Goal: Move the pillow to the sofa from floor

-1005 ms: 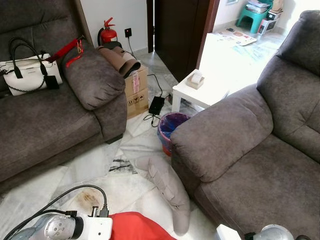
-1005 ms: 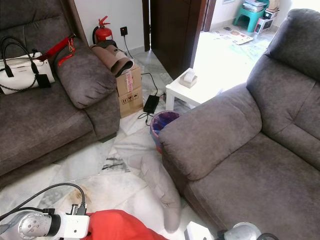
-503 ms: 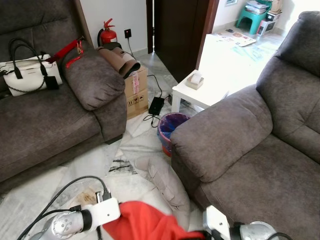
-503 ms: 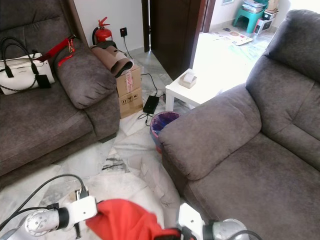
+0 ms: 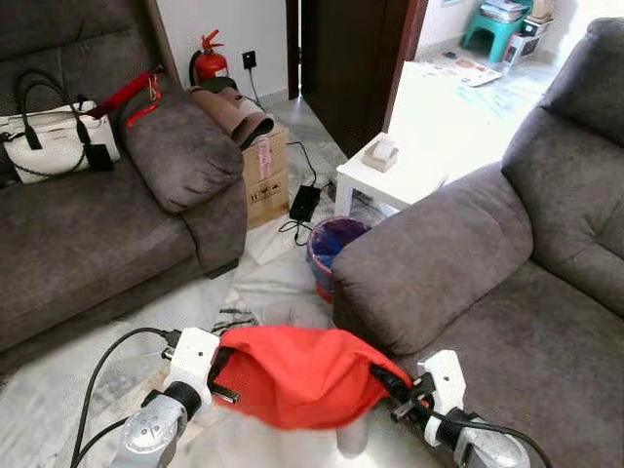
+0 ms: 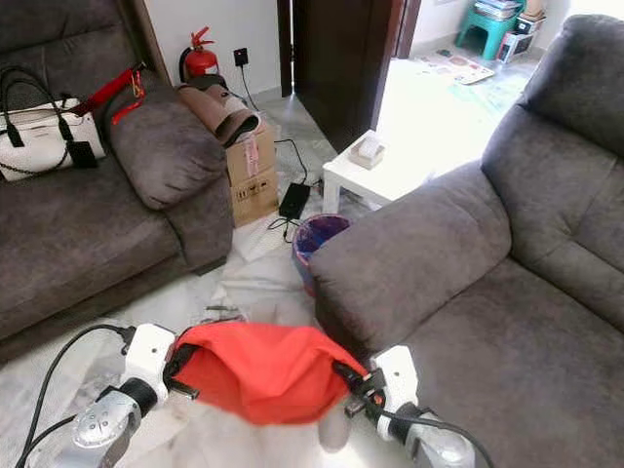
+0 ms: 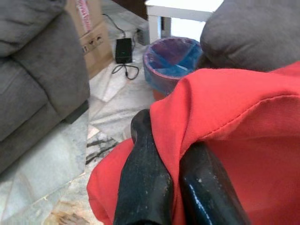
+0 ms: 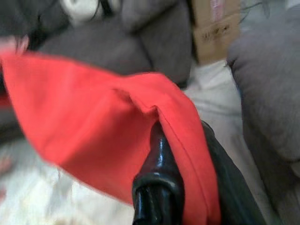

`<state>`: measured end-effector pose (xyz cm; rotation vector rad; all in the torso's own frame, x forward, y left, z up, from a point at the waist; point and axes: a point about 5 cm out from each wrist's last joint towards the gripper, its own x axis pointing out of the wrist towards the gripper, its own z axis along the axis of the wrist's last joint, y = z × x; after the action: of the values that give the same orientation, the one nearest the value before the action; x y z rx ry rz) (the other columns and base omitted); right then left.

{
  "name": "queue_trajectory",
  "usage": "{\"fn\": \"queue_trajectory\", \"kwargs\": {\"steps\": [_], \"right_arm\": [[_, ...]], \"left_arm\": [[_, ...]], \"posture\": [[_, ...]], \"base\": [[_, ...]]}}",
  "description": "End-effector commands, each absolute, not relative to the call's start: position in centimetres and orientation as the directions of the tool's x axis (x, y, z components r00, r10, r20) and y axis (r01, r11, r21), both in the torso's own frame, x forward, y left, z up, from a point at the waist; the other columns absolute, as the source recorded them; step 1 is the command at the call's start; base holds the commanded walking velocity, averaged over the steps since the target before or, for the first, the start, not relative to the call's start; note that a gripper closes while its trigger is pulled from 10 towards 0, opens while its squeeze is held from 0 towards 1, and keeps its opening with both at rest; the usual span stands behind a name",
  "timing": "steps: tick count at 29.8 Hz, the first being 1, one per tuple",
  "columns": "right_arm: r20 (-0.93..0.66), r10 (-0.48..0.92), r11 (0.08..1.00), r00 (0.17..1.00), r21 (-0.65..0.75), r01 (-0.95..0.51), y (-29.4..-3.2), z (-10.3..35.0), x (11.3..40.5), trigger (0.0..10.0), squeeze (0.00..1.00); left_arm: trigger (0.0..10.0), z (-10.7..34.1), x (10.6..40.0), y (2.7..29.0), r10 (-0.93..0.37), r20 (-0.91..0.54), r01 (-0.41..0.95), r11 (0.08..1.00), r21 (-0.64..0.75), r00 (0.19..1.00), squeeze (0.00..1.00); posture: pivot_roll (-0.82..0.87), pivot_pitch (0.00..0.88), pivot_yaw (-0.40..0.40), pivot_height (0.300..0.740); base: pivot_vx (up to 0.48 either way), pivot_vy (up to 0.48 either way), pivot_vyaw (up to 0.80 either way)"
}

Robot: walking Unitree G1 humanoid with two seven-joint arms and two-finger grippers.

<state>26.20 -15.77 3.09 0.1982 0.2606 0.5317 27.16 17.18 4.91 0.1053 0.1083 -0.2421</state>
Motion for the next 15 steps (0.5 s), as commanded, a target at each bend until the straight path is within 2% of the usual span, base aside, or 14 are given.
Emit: {"fn": "queue_trajectory", "kwargs": {"steps": [1, 2, 8, 15], "right_arm": [[-0.119, 0.481, 0.848, 0.868, 0.316, -0.426, -15.5, 4.1, 26.8, 10.0, 0.00], [-0.117, 0.459, 0.849, 0.881, 0.350, -0.396, -15.5, 4.1, 26.9, 10.0, 0.00], [-0.123, 0.450, 0.858, 0.884, 0.334, -0.391, -15.1, 3.9, 26.9, 10.0, 0.00], [-0.123, 0.405, 0.879, 0.906, 0.325, -0.349, -16.0, 4.1, 27.1, 10.0, 0.00]], "left_arm": [[10.0, 5.8, 27.4, 16.5, -0.240, -0.073, 0.247, 0.961, 0.120, 0.968, 0.00], [10.0, 6.0, 27.5, 16.3, -0.244, -0.064, 0.250, 0.959, 0.131, 0.968, 0.00], [10.0, 6.7, 27.5, 16.1, -0.225, -0.059, 0.230, 0.969, 0.094, 0.973, 0.00], [10.0, 7.4, 27.4, 16.4, -0.223, -0.040, 0.227, 0.966, 0.125, 0.974, 0.00]], "posture": [[0.06, 0.149, -0.004, 0.740], [0.07, 0.149, -0.004, 0.740], [0.07, 0.154, -0.007, 0.740], [0.07, 0.164, -0.005, 0.740]], "base": [[0.000, 0.000, 0.00], [0.000, 0.000, -0.80], [0.000, 0.000, -0.79], [0.000, 0.000, -0.79]]}}
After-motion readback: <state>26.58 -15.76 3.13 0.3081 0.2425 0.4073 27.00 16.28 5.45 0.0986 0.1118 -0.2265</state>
